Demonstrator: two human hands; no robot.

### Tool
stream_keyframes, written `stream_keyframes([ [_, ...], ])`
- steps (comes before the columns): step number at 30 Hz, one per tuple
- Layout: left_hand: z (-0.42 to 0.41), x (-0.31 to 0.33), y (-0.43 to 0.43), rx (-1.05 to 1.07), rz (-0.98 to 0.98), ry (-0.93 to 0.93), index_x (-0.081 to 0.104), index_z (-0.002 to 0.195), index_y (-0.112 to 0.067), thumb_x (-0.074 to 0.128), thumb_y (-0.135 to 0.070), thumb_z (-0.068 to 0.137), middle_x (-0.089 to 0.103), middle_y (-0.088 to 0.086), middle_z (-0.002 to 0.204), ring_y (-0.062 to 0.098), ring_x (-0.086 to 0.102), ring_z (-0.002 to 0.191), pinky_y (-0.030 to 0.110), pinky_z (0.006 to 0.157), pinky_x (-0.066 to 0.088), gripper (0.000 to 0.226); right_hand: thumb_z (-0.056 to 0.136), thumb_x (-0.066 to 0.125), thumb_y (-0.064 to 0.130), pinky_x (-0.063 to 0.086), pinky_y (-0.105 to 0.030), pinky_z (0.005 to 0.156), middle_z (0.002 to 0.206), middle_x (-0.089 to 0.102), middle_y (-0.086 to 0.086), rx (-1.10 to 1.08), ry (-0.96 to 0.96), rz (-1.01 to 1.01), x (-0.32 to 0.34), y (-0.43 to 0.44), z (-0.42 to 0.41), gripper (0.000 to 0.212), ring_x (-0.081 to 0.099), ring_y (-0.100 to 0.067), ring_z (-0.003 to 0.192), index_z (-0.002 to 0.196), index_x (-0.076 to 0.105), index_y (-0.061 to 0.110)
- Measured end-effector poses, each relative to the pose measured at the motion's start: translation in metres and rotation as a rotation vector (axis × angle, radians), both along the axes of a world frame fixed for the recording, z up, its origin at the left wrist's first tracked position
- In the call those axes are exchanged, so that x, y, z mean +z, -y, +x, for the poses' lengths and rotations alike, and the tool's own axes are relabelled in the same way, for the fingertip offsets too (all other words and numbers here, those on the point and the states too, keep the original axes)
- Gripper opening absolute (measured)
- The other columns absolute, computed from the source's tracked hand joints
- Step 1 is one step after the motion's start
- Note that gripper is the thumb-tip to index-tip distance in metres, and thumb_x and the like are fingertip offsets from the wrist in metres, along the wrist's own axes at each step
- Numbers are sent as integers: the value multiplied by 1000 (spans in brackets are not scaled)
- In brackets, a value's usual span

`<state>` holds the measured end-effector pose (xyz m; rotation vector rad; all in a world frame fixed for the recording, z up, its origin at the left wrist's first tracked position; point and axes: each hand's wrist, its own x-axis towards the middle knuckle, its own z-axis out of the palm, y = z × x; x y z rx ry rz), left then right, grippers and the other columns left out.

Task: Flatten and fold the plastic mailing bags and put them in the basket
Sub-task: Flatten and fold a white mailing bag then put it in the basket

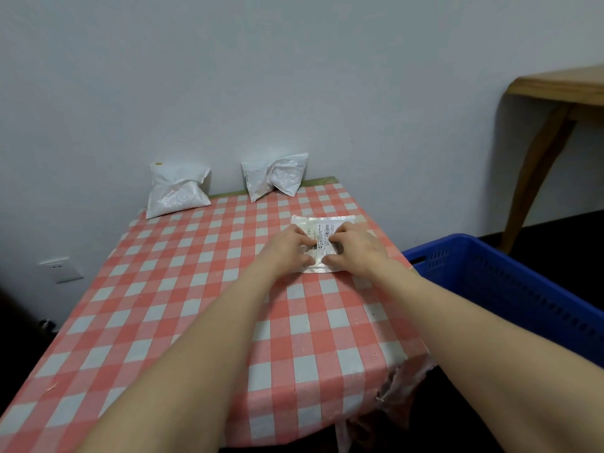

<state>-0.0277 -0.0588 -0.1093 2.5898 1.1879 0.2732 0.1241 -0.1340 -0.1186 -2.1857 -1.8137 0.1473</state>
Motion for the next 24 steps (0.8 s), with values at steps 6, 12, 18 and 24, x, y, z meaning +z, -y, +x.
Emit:
stream_keyframes([
  [6, 8, -1, 1, 11, 61, -76, 64, 123, -23, 68, -27, 84, 51, 0, 123, 20, 53, 111, 28, 89, 40, 39, 87, 66, 42, 47, -37, 88, 121, 52, 2, -40, -29, 1, -7, -2, -1, 41, 54, -19, 108, 117, 67, 14],
  [12, 8, 2, -4, 14, 38, -106, 68, 116, -26, 69, -30, 85, 62, -4, 113, 17, 58, 105, 25, 80, 42, 32, 85, 68, 42, 50, -38, 86, 113, 62, -1, -57, -33, -75, 2, -8, 2, 36, 60, -22, 101, 105, 72, 12],
  [18, 14, 14, -20, 71, 66, 28, 57, 127, -23, 62, -27, 91, 52, -1, 129, 19, 54, 115, 36, 96, 46, 36, 96, 51, 42, 42, -39, 101, 138, 47, -1, -83, -104, 35, 20, -17, 8, 43, 44, -24, 126, 133, 56, 20],
  [24, 29, 1, -27, 63, 34, -122, 56, 130, -25, 60, -31, 91, 48, -1, 134, 21, 52, 118, 36, 99, 44, 39, 97, 49, 42, 42, -38, 98, 138, 46, -4, -91, 12, -136, 7, -38, 6, 39, 43, -26, 126, 129, 58, 22],
])
